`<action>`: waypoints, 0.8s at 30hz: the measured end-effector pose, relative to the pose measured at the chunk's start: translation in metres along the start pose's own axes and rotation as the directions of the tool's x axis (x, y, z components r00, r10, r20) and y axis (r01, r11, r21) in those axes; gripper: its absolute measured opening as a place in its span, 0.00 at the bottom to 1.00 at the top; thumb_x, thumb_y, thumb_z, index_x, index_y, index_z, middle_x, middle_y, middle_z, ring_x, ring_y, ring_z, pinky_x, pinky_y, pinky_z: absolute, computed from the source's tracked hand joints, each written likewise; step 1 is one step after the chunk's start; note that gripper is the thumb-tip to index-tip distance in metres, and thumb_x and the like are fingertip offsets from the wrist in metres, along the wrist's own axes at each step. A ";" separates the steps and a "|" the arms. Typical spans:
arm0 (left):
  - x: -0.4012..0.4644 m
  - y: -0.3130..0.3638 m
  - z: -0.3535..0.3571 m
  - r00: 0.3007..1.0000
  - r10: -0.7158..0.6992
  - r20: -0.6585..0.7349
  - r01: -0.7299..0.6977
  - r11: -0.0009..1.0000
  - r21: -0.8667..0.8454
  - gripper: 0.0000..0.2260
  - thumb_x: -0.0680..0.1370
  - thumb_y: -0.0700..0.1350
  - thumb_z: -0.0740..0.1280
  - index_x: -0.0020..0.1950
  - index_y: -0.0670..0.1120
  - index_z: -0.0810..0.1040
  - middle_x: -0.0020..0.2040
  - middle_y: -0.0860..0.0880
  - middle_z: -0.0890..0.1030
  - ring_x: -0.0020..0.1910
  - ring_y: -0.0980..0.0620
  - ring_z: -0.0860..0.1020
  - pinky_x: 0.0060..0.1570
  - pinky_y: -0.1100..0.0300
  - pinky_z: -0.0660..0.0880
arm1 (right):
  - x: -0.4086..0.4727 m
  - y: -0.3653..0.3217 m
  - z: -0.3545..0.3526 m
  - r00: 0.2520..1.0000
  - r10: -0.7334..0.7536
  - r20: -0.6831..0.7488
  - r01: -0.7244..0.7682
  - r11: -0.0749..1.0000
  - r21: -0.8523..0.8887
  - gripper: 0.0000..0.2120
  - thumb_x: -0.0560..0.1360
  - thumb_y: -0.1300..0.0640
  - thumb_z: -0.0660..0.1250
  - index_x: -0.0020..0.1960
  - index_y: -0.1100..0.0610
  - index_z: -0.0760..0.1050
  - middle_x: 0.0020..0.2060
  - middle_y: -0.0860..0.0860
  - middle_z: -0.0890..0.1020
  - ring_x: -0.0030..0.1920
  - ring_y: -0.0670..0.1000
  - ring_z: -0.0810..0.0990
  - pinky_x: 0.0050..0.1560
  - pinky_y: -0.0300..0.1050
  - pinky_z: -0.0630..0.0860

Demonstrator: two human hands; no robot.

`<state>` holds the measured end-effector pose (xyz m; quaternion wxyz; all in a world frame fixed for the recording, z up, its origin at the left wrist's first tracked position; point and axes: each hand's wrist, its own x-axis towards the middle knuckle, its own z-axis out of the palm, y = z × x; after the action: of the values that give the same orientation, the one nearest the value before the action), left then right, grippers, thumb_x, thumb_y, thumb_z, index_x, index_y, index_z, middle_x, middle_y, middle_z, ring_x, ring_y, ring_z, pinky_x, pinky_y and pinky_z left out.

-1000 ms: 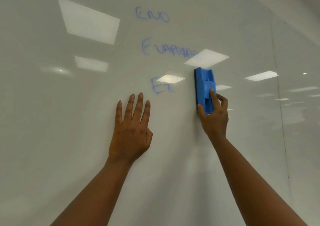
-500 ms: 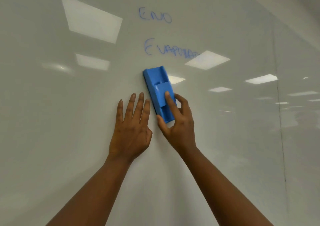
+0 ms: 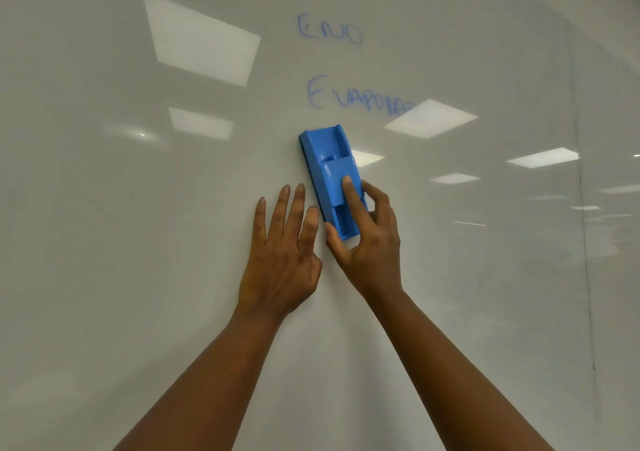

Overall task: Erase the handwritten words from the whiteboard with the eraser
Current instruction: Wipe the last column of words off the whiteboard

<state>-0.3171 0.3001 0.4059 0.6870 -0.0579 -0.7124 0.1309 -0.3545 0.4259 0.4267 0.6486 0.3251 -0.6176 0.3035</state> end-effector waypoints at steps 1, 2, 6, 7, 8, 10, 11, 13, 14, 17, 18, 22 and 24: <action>0.000 0.000 0.000 1.000 0.000 0.001 0.000 1.000 0.006 0.22 0.74 0.46 0.50 0.66 0.40 0.62 0.70 0.36 0.67 0.70 0.37 0.65 0.66 0.36 0.61 | -0.004 0.001 -0.002 1.000 -0.019 0.020 0.020 1.000 -0.013 0.31 0.69 0.51 0.68 0.69 0.59 0.65 0.63 0.62 0.71 0.58 0.58 0.73 0.53 0.41 0.69; 0.000 0.000 0.000 1.000 0.001 -0.001 -0.001 1.000 0.005 0.21 0.74 0.46 0.50 0.65 0.40 0.62 0.70 0.35 0.67 0.70 0.37 0.65 0.66 0.36 0.62 | -0.008 0.004 -0.004 0.999 -0.035 0.036 0.036 0.999 -0.026 0.31 0.69 0.51 0.68 0.69 0.59 0.66 0.63 0.62 0.71 0.58 0.59 0.74 0.53 0.41 0.70; -0.001 0.001 0.000 1.000 0.006 -0.024 -0.006 1.000 -0.028 0.21 0.71 0.42 0.55 0.64 0.40 0.62 0.70 0.35 0.67 0.70 0.36 0.65 0.66 0.35 0.62 | -0.013 0.027 -0.016 1.000 0.002 0.026 -0.001 0.999 -0.038 0.30 0.70 0.54 0.70 0.69 0.59 0.66 0.63 0.62 0.71 0.56 0.59 0.74 0.52 0.43 0.72; -0.001 0.001 0.000 1.000 0.006 -0.026 -0.006 1.000 -0.024 0.21 0.71 0.42 0.54 0.64 0.40 0.63 0.70 0.35 0.67 0.70 0.36 0.65 0.66 0.35 0.62 | -0.011 0.031 -0.017 0.999 0.046 0.007 -0.045 0.999 -0.024 0.31 0.70 0.56 0.71 0.70 0.59 0.65 0.63 0.62 0.70 0.57 0.59 0.74 0.53 0.44 0.72; -0.001 0.001 0.000 1.000 0.006 -0.024 -0.007 1.000 -0.019 0.21 0.71 0.42 0.53 0.64 0.40 0.63 0.70 0.35 0.67 0.70 0.36 0.65 0.66 0.36 0.62 | -0.009 0.034 -0.017 0.996 0.088 -0.015 -0.088 0.996 -0.014 0.31 0.70 0.57 0.72 0.70 0.58 0.64 0.63 0.62 0.70 0.58 0.59 0.73 0.54 0.44 0.71; -0.001 0.001 0.000 1.000 0.008 -0.015 -0.008 1.000 -0.017 0.21 0.72 0.43 0.52 0.64 0.40 0.63 0.70 0.35 0.67 0.70 0.36 0.65 0.66 0.36 0.61 | -0.003 0.033 -0.014 0.989 0.139 -0.045 -0.139 0.990 -0.008 0.32 0.70 0.58 0.72 0.70 0.58 0.63 0.64 0.62 0.69 0.59 0.60 0.72 0.55 0.43 0.68; -0.001 0.001 0.000 1.000 0.009 -0.011 -0.009 1.000 -0.017 0.21 0.72 0.43 0.52 0.64 0.41 0.63 0.70 0.35 0.67 0.70 0.36 0.65 0.66 0.36 0.61 | 0.000 0.031 -0.012 0.988 0.146 -0.052 -0.146 0.989 -0.006 0.32 0.70 0.57 0.72 0.70 0.58 0.63 0.64 0.62 0.69 0.60 0.60 0.72 0.55 0.43 0.68; -0.001 0.001 0.000 1.000 0.006 -0.005 -0.006 1.000 -0.017 0.21 0.72 0.44 0.50 0.65 0.41 0.63 0.70 0.35 0.67 0.70 0.36 0.65 0.66 0.36 0.61 | 0.004 0.023 -0.008 0.990 0.132 -0.053 -0.132 0.991 0.000 0.32 0.71 0.55 0.71 0.71 0.58 0.63 0.64 0.62 0.69 0.60 0.60 0.72 0.55 0.43 0.67; -0.001 0.000 0.000 1.000 0.005 -0.003 -0.005 1.000 -0.017 0.21 0.73 0.44 0.50 0.65 0.41 0.63 0.70 0.35 0.67 0.70 0.36 0.65 0.66 0.36 0.60 | 0.004 0.018 -0.006 0.993 0.109 -0.046 -0.109 0.994 -0.001 0.32 0.71 0.53 0.70 0.70 0.59 0.63 0.64 0.63 0.69 0.60 0.60 0.72 0.55 0.43 0.67; -0.001 0.000 0.000 1.000 0.005 0.008 -0.005 1.000 -0.021 0.21 0.73 0.45 0.50 0.65 0.41 0.62 0.70 0.35 0.67 0.70 0.36 0.65 0.66 0.36 0.61 | -0.003 0.010 -0.006 1.000 -0.006 0.006 0.006 0.999 -0.033 0.31 0.69 0.51 0.68 0.69 0.60 0.66 0.62 0.63 0.72 0.57 0.59 0.74 0.53 0.42 0.70; -0.001 0.000 -0.001 1.000 0.004 0.012 -0.004 1.000 -0.022 0.21 0.73 0.45 0.50 0.65 0.41 0.62 0.70 0.35 0.67 0.70 0.36 0.65 0.67 0.36 0.61 | -0.005 0.011 -0.008 0.999 -0.039 0.029 0.041 0.998 -0.050 0.31 0.69 0.51 0.68 0.68 0.60 0.66 0.62 0.62 0.72 0.56 0.59 0.75 0.52 0.42 0.70; -0.002 0.000 -0.002 0.999 0.014 0.037 -0.013 1.000 -0.002 0.22 0.73 0.45 0.51 0.66 0.41 0.62 0.70 0.35 0.67 0.70 0.36 0.64 0.67 0.36 0.61 | -0.007 0.026 -0.019 0.995 -0.076 0.066 0.083 0.990 -0.117 0.31 0.68 0.53 0.71 0.68 0.61 0.68 0.62 0.63 0.73 0.52 0.60 0.77 0.49 0.42 0.71; -0.003 0.000 -0.004 0.998 0.023 0.055 -0.023 1.000 0.008 0.23 0.72 0.44 0.51 0.67 0.41 0.63 0.70 0.35 0.66 0.70 0.36 0.64 0.67 0.36 0.61 | -0.006 0.032 -0.022 0.998 -0.033 0.060 0.040 0.992 -0.117 0.32 0.68 0.56 0.73 0.68 0.61 0.67 0.62 0.63 0.72 0.53 0.61 0.76 0.50 0.44 0.70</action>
<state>-0.3131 0.2995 0.4027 0.6659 -0.0597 -0.7297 0.1433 -0.3671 0.4628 0.4216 0.6540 0.3061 -0.6469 0.2451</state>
